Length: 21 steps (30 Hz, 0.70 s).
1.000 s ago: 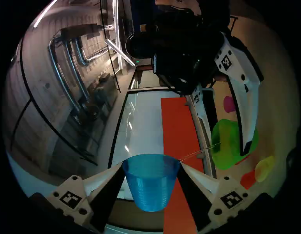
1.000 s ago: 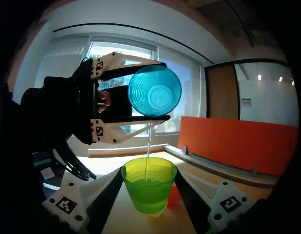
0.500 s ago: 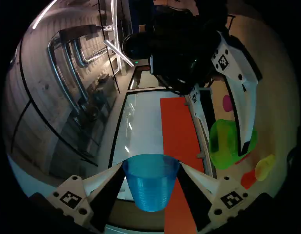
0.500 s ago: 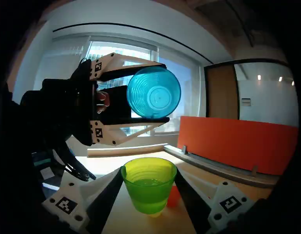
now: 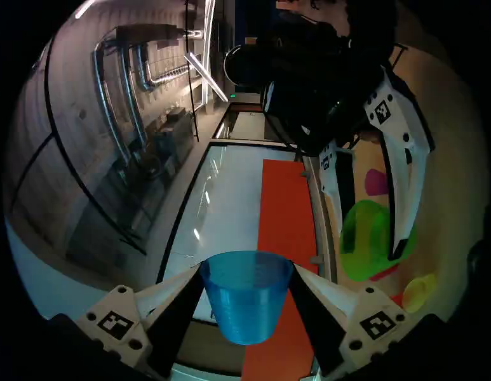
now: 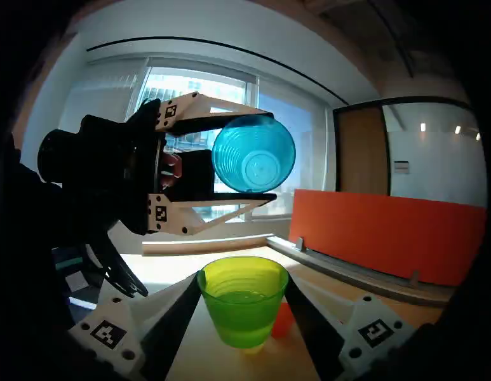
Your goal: Pour water
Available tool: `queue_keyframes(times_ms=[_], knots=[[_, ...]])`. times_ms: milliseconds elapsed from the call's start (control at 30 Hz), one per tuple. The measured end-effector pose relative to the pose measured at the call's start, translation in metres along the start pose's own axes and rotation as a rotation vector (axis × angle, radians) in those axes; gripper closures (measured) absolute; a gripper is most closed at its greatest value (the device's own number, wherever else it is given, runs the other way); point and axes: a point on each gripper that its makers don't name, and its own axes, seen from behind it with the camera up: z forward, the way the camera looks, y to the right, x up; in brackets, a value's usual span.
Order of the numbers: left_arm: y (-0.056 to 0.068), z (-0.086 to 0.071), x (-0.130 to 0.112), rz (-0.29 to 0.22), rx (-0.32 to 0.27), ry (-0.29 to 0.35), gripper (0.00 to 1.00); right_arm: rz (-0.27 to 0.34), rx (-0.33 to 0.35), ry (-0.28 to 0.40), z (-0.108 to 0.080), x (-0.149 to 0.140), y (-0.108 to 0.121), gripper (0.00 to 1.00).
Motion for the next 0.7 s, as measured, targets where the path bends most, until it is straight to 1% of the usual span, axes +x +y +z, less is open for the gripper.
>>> queue_keyframes(times_ms=[67,300,467,567,700], knots=[[0.001,0.001,-0.001,-0.041,-0.005,-0.001,0.12,0.0,-0.001,0.002,-0.001,0.001,0.0,0.09],[0.007,0.005,-0.012,-0.21,-0.014,-0.019,0.12,0.003,-0.001,0.013,-0.003,0.004,-0.002,0.09],[0.009,0.005,-0.02,-0.31,-0.017,-0.019,0.12,0.002,-0.007,0.015,-0.005,0.004,-0.001,0.09],[0.008,0.006,-0.025,-0.383,-0.014,-0.022,0.12,0.005,-0.01,0.018,-0.006,0.005,0.0,0.09],[0.007,0.005,-0.028,-0.491,-0.011,-0.021,0.12,0.007,-0.013,0.022,-0.008,0.006,0.002,0.09]])
